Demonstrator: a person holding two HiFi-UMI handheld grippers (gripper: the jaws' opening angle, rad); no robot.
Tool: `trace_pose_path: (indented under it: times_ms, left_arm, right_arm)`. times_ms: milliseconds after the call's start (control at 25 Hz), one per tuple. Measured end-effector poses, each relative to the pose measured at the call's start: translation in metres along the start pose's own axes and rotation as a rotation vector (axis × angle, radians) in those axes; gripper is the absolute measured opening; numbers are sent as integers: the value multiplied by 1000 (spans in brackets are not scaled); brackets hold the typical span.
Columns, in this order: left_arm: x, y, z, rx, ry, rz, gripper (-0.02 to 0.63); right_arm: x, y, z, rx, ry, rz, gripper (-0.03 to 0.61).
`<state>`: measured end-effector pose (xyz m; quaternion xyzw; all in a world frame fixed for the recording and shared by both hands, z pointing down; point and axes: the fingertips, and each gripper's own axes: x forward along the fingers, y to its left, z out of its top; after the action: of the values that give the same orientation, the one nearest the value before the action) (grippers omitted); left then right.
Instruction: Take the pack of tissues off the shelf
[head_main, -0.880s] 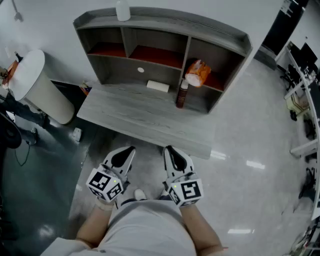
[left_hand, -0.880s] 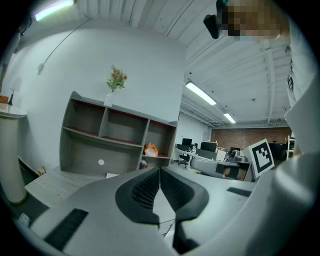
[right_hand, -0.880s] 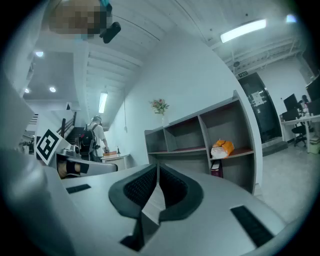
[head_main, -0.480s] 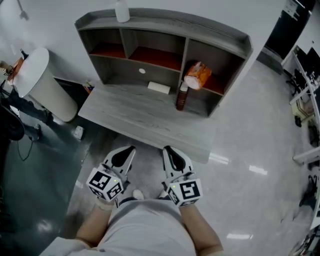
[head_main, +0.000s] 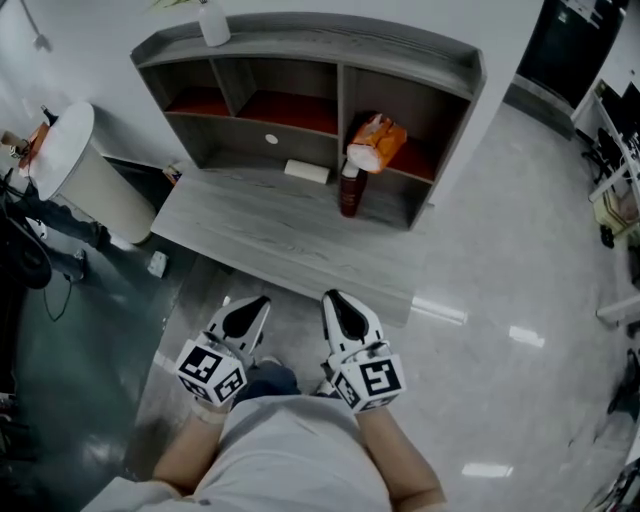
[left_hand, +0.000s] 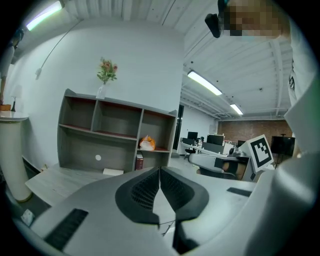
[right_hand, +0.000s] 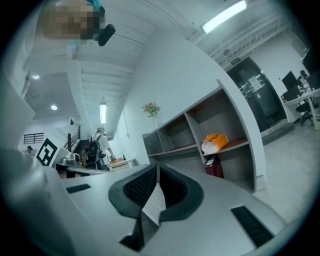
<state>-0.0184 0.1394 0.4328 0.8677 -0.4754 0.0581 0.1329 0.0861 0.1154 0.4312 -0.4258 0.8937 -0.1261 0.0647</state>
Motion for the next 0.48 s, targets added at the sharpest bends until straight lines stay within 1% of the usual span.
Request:
trace_pose_path:
  times_ms: [280,480]
  left_arm:
    - [25,10,4,4,7,5,20]
    - [48,35,10,4,2,-19,20]
  right_arm:
    - [8,-34,4,26,-14,-33,31]
    - [33,-52,6,15,-16,-72,31]
